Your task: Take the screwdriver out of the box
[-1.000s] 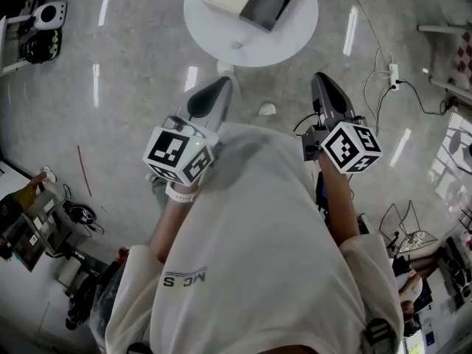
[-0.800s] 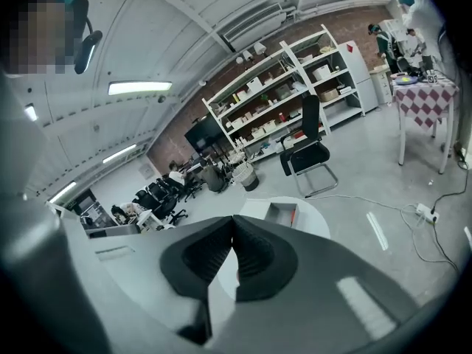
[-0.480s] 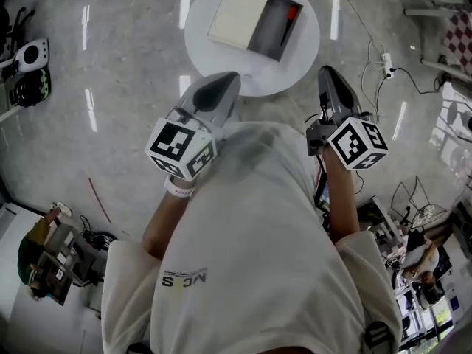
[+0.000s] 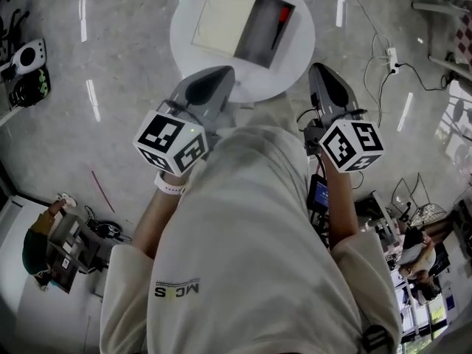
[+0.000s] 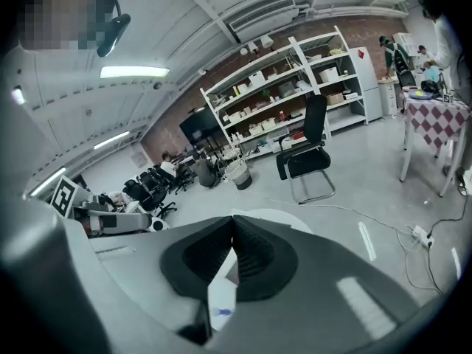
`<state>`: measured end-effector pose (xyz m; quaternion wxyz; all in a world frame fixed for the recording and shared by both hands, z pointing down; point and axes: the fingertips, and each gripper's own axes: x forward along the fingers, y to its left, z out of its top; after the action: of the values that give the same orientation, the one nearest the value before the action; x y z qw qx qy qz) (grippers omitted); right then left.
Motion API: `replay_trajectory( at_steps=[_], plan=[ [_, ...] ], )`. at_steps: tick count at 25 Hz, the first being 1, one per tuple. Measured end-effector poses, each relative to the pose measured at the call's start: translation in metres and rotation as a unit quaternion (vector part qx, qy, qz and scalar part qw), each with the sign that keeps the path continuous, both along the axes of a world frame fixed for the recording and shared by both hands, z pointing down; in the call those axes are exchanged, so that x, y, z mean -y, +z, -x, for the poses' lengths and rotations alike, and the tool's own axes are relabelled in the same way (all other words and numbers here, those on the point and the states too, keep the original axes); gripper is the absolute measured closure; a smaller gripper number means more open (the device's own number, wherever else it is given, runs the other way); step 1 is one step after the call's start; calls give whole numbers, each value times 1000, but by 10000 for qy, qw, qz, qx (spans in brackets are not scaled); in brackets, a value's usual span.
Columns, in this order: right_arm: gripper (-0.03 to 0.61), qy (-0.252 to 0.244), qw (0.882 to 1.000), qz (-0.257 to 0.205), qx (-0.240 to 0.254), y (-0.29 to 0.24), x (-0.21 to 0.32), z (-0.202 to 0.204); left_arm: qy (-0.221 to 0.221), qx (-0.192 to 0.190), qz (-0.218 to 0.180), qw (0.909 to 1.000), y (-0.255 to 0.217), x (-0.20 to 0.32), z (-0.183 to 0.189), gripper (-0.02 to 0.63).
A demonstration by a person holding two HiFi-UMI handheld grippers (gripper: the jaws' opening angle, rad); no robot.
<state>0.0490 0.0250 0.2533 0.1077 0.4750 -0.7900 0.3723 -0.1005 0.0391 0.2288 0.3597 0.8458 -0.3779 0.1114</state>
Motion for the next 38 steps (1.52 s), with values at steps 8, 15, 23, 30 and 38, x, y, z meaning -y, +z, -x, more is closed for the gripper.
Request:
replay_trajectory(
  at_steps=[8,15,23,30,38],
  plan=[
    [581,-345,9993,40,-139,34,32,5,54,-473,545,9974,42,43,-29,612],
    [581,-316,9993,165,-128,77,58,-12,245,-28,590,9980,90,79,-53,612],
    [581,-486,9984,188,-237,119,70,-19,600,312,754,9949,141,98,-82,574],
    [581,-376,9988,253,-180,149,82,-32,610,454,969,9924,193,122,-105,547],
    [581,-429,9985,319,-151,179,90,-43,581,608,1324,9876,251,146,-131,528]
  ],
)
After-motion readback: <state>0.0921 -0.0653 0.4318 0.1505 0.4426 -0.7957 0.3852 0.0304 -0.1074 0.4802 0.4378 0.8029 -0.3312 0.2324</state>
